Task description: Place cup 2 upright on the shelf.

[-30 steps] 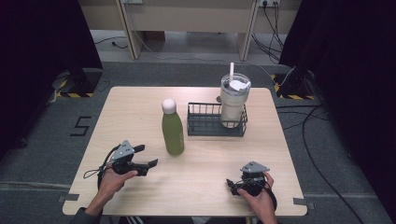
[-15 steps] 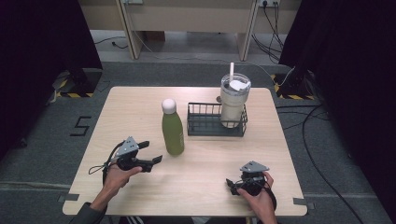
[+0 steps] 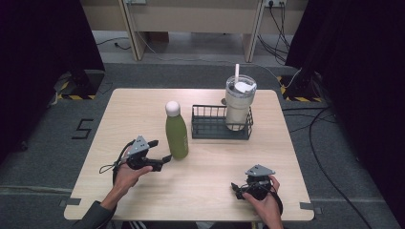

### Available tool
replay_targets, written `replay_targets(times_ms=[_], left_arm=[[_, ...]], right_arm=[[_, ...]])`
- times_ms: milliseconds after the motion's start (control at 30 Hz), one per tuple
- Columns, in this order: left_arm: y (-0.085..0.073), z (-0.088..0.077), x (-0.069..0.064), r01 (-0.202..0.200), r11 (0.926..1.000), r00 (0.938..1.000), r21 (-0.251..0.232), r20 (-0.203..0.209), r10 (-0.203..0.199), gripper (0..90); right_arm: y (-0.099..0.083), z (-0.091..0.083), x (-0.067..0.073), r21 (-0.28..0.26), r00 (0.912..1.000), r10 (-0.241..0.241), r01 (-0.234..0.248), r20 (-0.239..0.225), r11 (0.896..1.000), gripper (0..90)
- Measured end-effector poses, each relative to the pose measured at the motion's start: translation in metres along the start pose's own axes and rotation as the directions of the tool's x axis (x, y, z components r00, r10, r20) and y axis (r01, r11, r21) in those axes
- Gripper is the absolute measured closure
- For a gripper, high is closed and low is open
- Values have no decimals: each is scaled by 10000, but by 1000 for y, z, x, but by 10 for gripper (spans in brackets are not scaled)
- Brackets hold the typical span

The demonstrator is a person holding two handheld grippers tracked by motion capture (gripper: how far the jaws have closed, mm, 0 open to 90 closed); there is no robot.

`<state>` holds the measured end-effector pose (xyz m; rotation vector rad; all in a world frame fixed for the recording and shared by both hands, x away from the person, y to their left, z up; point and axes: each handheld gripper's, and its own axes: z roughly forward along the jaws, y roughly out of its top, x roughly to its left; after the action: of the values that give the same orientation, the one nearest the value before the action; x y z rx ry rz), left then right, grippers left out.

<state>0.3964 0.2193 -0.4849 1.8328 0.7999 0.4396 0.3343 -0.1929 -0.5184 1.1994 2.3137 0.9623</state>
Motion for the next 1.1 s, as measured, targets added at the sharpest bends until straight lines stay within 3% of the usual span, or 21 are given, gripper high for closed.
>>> replay_targets(times_ms=[1100], left_arm=[[13,36,-2,-76,9994,9999,-333,64,78,146]], right_arm=[[0,0,0,4,10000,-39,39,-26,10000,74]])
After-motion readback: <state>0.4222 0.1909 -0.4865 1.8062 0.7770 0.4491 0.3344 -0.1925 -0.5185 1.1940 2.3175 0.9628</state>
